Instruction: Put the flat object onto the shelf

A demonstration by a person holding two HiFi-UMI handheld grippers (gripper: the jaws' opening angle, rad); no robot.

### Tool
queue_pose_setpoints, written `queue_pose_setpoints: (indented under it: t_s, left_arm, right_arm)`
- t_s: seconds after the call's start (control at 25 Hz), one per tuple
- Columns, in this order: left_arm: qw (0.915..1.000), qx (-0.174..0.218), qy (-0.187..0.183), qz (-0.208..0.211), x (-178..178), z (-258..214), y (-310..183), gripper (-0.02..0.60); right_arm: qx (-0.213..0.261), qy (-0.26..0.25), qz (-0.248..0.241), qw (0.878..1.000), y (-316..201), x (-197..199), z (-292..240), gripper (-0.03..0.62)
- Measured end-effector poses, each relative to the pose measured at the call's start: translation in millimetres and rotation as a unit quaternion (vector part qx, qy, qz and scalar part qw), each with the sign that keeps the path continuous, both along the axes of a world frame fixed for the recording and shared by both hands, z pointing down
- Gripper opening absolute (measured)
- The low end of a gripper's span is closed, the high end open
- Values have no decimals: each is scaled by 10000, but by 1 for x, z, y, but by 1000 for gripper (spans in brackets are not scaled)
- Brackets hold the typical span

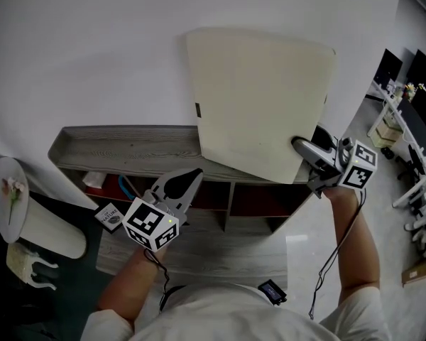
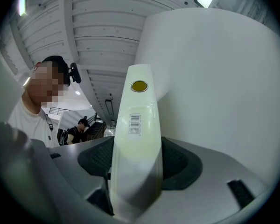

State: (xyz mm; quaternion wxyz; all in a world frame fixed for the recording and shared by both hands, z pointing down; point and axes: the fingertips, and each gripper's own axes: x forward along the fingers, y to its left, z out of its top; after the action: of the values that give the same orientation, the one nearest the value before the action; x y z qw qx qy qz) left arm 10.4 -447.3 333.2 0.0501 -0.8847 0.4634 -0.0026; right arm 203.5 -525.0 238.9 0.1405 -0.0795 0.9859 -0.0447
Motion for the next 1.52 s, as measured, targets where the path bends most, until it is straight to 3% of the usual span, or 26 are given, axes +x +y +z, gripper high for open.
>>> queue_pose_setpoints:
  t_s: [0.24, 0.72, 1.52]
  left_arm:
    - [10000, -19, 13, 49, 13, 0, -7, 12]
    - [9999, -110, 81, 43, 17, 8, -12, 12]
    - [9996, -78, 79, 249, 14, 1, 10, 12]
  right_arm:
    - [51, 228, -7, 9997, -3, -2, -1, 298]
    - [-80, 980, 435, 9942, -9, -4, 17, 299]
    - [-102, 818, 1300, 9881, -2, 20, 5, 316]
